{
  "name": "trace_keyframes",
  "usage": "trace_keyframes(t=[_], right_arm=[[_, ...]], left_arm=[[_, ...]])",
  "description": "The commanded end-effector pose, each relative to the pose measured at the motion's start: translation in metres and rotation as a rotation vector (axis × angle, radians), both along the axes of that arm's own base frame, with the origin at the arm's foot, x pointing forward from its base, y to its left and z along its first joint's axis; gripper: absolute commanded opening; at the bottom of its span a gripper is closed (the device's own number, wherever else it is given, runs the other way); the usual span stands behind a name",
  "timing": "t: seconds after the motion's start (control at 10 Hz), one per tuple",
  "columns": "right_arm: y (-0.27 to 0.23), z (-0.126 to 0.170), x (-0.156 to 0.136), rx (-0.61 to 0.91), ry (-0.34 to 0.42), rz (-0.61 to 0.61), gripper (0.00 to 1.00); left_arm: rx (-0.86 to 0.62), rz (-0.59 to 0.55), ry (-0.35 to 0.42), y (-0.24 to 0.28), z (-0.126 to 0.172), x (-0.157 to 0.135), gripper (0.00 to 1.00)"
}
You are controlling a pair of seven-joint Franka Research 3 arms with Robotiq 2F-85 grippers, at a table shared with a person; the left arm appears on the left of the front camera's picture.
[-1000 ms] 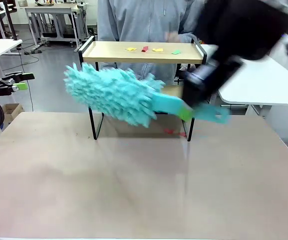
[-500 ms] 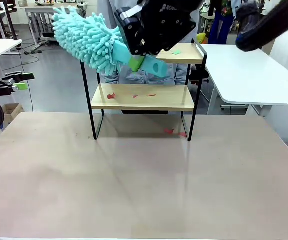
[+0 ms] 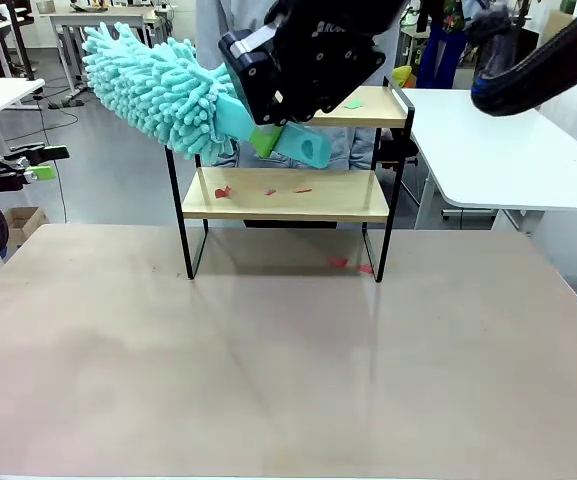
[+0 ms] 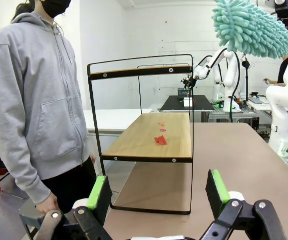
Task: Clean the shelf.
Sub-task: Clean the specific section of the Shelf indicated by the human with the Duster.
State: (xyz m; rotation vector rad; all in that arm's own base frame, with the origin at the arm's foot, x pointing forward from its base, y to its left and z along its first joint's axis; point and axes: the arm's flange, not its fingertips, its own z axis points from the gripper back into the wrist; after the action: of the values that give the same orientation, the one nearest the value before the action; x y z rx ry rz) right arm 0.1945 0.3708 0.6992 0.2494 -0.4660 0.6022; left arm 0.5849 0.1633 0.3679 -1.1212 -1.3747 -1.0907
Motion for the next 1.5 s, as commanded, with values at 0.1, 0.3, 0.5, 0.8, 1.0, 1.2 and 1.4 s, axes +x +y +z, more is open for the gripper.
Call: trace_keyframes(t=[0.1,0.3,0.5,0.8,1.0,1.2,1.4], right_arm=[[0.05,0.028,0.026,0.044,-0.099,-0.235,0.13],[0.086,0.04,0.05,0.105,-0.097,-0.363,0.13],[0.117,0.041,0.076,0.11,-0.069,-0.479,0.13],[0.158,0.04,0.112,0.119,-0.061,-0.576,0.13],[0.176,0.03,0.139,0.1,-0.043,-0.653,0.13],[0.183,0.021,0.157,0.093,0.003,-0.664,0.13],[0.184,0.02,0.17,0.08,0.04,-0.667,0.13]], left_arm=[[0.005,0.005,-0.015,-0.001,0.003,-0.001,1.0],[0.005,0.005,-0.015,-0.001,0.003,-0.001,1.0],[0.005,0.005,-0.015,-0.001,0.003,-0.001,1.0],[0.005,0.005,-0.015,-0.001,0.003,-0.001,1.0],[0.005,0.005,-0.015,-0.001,0.003,-0.001,1.0],[0.005,0.005,-0.015,-0.001,0.003,-0.001,1.0],[0.005,0.005,-0.015,-0.001,0.003,-0.001,1.0]])
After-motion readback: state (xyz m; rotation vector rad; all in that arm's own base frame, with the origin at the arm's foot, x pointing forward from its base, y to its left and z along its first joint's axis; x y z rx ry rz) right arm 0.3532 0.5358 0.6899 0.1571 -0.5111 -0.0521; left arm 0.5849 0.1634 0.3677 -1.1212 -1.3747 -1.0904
